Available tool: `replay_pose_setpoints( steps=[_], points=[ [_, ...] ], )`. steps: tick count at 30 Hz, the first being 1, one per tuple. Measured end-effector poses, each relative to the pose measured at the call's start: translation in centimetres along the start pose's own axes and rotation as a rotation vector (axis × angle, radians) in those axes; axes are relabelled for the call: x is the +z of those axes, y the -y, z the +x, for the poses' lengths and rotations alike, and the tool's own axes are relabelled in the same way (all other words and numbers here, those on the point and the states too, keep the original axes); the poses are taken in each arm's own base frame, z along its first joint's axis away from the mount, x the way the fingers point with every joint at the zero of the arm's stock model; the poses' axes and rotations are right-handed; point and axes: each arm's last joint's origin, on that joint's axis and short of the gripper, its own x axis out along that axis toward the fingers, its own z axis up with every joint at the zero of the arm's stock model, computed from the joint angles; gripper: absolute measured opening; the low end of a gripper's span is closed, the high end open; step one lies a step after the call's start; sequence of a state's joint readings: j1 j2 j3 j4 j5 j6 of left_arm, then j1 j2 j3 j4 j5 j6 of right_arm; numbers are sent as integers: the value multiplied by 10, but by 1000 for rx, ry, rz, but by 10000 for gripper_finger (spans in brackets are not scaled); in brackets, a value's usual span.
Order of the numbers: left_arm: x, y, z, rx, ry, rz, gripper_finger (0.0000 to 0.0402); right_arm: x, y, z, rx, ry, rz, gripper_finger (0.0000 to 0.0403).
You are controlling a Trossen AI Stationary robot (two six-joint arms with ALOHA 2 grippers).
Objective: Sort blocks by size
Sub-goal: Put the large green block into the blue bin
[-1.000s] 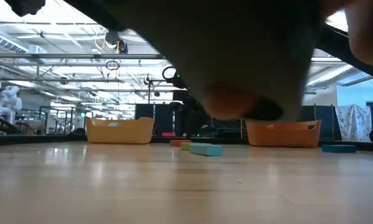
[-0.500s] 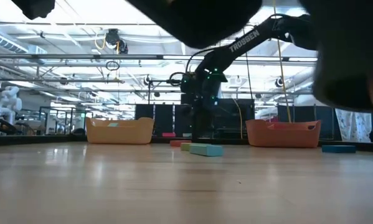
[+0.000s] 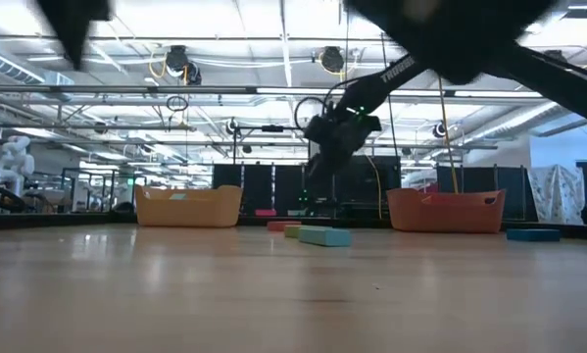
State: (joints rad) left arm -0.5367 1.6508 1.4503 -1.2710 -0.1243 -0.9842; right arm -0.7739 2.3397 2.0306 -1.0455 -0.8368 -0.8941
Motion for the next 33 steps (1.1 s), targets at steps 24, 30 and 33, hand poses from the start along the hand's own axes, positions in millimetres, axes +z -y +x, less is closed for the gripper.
replay_pose_setpoints(
  steps=[24,30,33],
  points=[
    [104,-67,83,66,539,612,228,35,-107,-32,-49,-164,-12,0],
    [121,-99,100,-9,627,716,228,24,-153,-42,-222,-89,-24,0],
    [126,-116,106,-40,618,763,228,11,-175,-38,-247,-60,-6,0]
  ],
)
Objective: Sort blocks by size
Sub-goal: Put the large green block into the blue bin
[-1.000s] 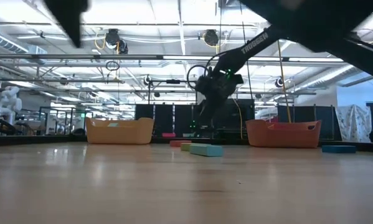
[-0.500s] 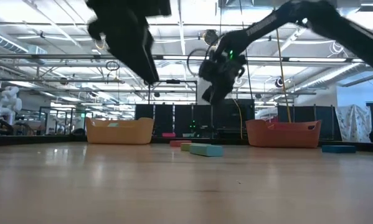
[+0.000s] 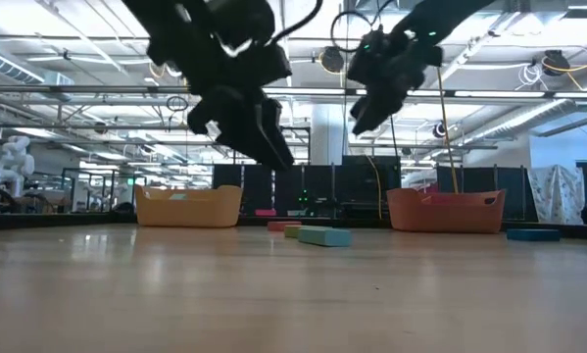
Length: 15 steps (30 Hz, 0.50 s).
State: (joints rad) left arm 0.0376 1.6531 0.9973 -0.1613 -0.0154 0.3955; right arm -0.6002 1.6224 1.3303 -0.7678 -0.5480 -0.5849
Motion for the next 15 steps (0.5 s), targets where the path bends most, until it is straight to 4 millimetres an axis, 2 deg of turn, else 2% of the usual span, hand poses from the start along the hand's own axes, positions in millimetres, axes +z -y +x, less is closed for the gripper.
replay_pose_setpoints(
  steps=[5,12,15],
  points=[
    [-15,-22,14,-68,31,26,228,-16,-32,8,0,74,78,0],
    [-38,-38,44,-100,14,33,228,-39,-68,39,50,88,181,0],
    [-46,-40,54,-119,8,49,228,-47,-81,53,-5,34,220,0]
  ],
)
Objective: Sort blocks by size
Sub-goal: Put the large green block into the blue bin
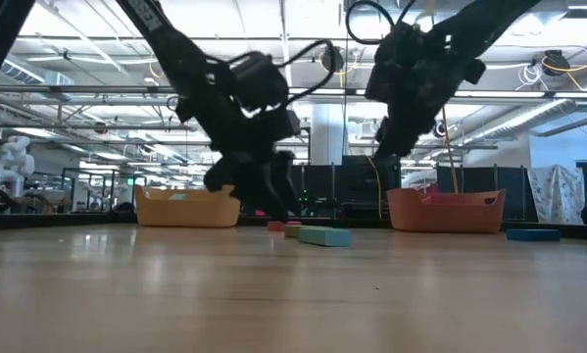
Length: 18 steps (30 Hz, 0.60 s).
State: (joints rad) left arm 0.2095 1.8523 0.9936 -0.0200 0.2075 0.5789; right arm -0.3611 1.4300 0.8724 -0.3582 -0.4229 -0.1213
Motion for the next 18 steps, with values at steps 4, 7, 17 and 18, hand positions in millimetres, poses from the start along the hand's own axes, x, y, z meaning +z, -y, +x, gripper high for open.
replay_pose_setpoints(
  steps=[4,7,17,18],
  points=[
    [-7,-2,12,-42,23,4,228,-8,-11,13,-72,-32,54,0],
    [-9,-4,17,-45,43,25,228,-7,-20,18,-96,-10,68,0],
    [-12,-4,22,-54,48,-3,228,1,-43,26,-49,69,62,13],
    [-12,-4,22,-37,37,-11,228,1,-44,26,-62,69,64,13]
  ],
)
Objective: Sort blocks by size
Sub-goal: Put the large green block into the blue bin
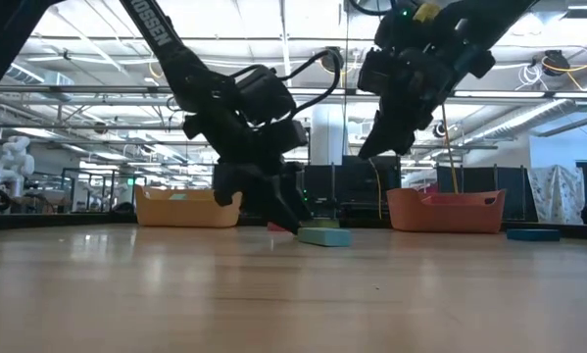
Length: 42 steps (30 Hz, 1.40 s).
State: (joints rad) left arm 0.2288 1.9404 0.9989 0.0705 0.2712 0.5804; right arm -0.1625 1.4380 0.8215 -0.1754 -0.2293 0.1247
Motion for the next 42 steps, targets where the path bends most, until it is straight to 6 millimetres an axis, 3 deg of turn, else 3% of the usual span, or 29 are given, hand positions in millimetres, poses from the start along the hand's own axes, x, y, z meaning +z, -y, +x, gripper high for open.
replay_pose_setpoints(
  steps=[5,11,16,19,21,25,34,38,42],
  points=[
    [-1,-1,-2,31,-27,-21,228,-10,-4,0,-142,-78,-19,13],
    [5,-2,-6,44,-13,6,228,-35,-3,-8,-332,-341,-83,14],
    [8,-5,-6,71,-4,10,228,-50,-1,-15,-414,-479,55,43],
    [9,-7,-6,141,-22,-32,228,-48,2,-16,-498,-445,94,72],
    [10,-9,-7,176,-39,-46,228,-38,4,-12,-526,-318,97,93],
    [9,-10,-8,225,-74,-107,228,-23,6,-5,-471,-160,147,144],
    [7,-6,-8,88,-24,-164,228,-30,14,20,-535,-156,288,262],
    [6,-7,-9,87,-29,-185,228,-35,16,40,-533,-172,278,267],
    [5,-6,-9,83,-36,-203,228,-44,21,55,-544,-217,266,240]
  ],
)
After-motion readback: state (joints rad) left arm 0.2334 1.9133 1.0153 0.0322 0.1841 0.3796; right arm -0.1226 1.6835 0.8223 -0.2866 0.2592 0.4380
